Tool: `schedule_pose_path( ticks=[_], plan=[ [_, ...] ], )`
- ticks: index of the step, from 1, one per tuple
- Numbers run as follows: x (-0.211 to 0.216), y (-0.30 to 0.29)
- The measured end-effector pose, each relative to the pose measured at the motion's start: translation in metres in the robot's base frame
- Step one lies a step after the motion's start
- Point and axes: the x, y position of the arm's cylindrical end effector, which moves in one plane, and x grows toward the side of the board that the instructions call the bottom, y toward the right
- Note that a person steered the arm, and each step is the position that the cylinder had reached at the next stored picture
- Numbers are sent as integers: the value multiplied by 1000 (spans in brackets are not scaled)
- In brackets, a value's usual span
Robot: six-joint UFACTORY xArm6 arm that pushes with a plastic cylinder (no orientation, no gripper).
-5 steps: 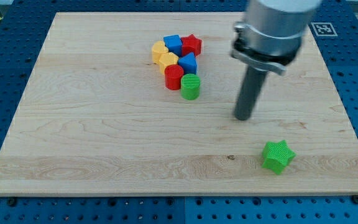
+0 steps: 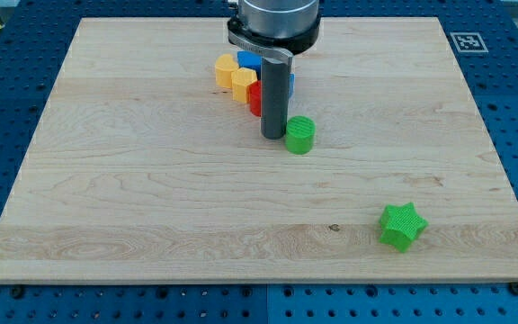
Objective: Move the green circle towards the bottom
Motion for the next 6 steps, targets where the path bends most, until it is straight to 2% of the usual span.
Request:
schedule_pose_path(
  ticks=[2, 4, 6],
  plan=[
    [1, 0],
    [60, 0],
    [1, 1]
  ],
)
